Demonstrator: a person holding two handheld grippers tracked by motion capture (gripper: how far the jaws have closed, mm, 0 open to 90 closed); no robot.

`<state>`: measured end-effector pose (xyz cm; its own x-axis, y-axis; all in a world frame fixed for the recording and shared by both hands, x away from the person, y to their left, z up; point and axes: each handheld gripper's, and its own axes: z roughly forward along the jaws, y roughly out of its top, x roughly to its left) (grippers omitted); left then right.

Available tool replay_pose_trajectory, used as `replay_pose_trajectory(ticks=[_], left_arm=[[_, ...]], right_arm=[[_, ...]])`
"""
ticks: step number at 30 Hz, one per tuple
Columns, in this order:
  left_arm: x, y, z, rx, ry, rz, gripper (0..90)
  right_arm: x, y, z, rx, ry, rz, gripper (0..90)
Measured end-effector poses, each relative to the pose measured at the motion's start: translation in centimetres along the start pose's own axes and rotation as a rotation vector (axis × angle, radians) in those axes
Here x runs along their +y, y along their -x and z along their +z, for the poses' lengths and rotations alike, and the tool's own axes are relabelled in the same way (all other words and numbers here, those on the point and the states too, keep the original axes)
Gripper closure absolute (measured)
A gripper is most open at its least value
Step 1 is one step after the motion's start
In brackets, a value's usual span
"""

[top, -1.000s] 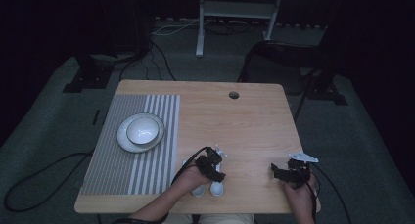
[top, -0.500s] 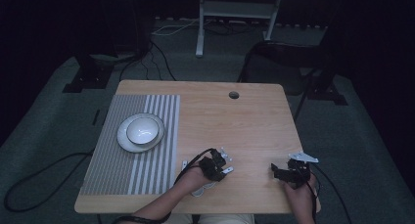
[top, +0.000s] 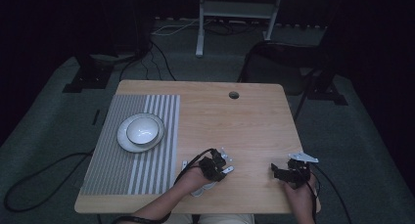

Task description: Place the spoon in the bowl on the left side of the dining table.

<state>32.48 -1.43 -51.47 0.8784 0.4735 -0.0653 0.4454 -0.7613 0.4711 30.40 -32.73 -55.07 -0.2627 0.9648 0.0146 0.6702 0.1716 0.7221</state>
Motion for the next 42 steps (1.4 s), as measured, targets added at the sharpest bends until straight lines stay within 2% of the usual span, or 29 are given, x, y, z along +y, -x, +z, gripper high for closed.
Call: replay_pose_trajectory(ticks=[17, 18, 19, 20, 25, 34, 38, 42], left_arm=[[0.2, 0.0, -1.5, -0.013, 0.062, -0.02, 75.3], [0.2, -0.1, -1.8, -0.018, 0.079, -0.028, 75.3], [0.3, -0.2, -2.1, -0.023, 0.09, -0.038, 84.6], [0.3, -0.2, -2.2, -0.018, 0.089, -0.03, 85.2], [0.2, -0.2, -2.3, -0.019, 0.086, -0.025, 85.6], [0.0, -0.2, -3.2, -0.027, 0.134, -0.042, 85.7], [0.2, -0.2, -3.8, -0.03, 0.146, -0.028, 85.7], [0.2, -0.2, -4.4, -0.025, 0.165, -0.033, 85.7]], right_arm=[[0.0, 0.0, 0.0, 0.0, 0.0, 0.0, 11.9], [0.0, 0.0, 0.0, 0.0, 0.0, 0.0, 11.9], [0.0, 0.0, 0.0, 0.0, 0.0, 0.0, 11.9], [0.0, 0.0, 0.0, 0.0, 0.0, 0.0, 11.9], [0.0, 0.0, 0.0, 0.0, 0.0, 0.0, 11.9], [0.0, 0.0, 0.0, -0.001, 0.0, 0.001, 11.9], [0.0, 0.0, 0.0, -0.001, 0.0, 0.0, 11.9], [0.0, 0.0, 0.0, -0.001, 0.0, 0.001, 11.9]])
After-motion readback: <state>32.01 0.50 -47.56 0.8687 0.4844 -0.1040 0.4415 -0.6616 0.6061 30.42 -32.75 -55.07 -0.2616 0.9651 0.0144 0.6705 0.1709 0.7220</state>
